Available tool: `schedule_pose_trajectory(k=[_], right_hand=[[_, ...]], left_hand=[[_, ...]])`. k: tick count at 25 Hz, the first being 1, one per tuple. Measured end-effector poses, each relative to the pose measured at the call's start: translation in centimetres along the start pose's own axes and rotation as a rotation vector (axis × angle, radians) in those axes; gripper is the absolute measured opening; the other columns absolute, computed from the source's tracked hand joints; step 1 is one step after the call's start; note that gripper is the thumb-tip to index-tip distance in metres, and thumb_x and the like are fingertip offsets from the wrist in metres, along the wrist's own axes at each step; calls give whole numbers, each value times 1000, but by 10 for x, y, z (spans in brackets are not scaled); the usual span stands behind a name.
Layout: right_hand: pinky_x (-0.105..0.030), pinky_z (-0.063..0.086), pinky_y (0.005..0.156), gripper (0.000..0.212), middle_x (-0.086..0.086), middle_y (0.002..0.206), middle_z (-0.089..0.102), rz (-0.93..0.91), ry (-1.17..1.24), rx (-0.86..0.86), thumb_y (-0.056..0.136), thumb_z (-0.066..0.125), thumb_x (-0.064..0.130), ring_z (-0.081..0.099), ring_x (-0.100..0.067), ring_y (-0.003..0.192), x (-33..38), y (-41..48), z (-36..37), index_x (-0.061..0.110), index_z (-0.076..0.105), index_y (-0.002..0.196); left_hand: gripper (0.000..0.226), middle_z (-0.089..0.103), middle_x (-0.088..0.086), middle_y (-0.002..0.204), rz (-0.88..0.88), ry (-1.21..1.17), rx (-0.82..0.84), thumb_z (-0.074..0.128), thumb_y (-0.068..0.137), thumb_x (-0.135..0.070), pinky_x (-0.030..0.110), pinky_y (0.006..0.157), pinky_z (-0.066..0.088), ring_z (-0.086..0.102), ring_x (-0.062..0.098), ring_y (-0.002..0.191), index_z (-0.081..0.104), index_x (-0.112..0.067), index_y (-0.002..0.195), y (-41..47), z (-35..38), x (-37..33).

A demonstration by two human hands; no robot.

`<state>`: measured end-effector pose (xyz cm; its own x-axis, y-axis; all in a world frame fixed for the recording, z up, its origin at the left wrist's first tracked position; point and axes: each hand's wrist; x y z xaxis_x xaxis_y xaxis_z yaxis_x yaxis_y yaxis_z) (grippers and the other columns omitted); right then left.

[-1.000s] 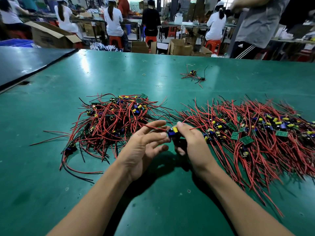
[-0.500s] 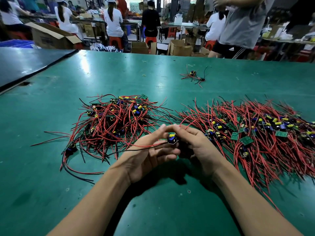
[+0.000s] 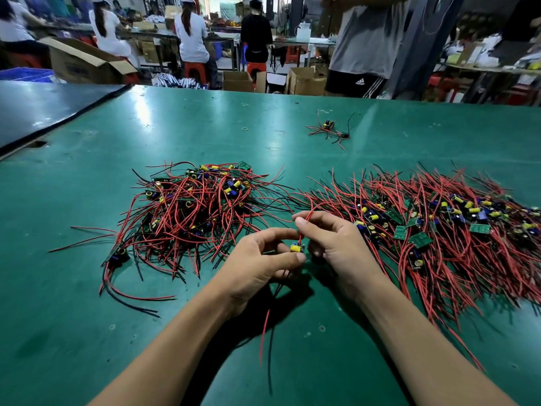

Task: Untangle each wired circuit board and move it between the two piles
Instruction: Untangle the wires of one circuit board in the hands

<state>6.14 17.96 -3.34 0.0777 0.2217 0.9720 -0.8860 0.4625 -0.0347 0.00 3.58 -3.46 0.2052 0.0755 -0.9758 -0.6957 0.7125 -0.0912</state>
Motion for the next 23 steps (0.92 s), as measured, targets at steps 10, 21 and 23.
schedule_pose_trajectory(k=[10, 21, 23], right_hand=[[-24, 51, 48, 20, -5, 74, 66, 174, 74, 213, 71, 84, 30, 58, -12, 55, 3, -7, 2, 19, 72, 82], [-48, 33, 82, 16, -19, 93, 58, 120, -49, 214, 78, 81, 25, 38, -33, 95, 0, -2, -1, 18, 77, 91], [-38, 37, 79, 24, -16, 101, 64, 188, -50, 319, 77, 82, 30, 43, -32, 95, 2, -2, -5, 22, 77, 99]], left_hand=[[21, 70, 13, 77, -49, -85, -26, 69, 81, -4, 32, 67, 48, 66, 23, 63, 71, -18, 65, -1, 1, -4], [22, 61, 12, 65, -42, -38, -48, 63, 84, 5, 25, 51, 47, 57, 21, 54, 65, -10, 67, 0, 0, -3], [10, 63, 19, 73, -42, -32, -41, 62, 85, 5, 28, 56, 47, 56, 23, 57, 69, -1, 81, -1, 1, -3]])
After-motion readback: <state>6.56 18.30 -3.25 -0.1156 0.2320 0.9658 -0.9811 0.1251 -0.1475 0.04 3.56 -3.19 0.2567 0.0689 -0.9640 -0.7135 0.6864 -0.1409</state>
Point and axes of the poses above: each hand's wrist, its own y-axis towards the middle knuckle, its own z-axis out of the palm, x = y × z
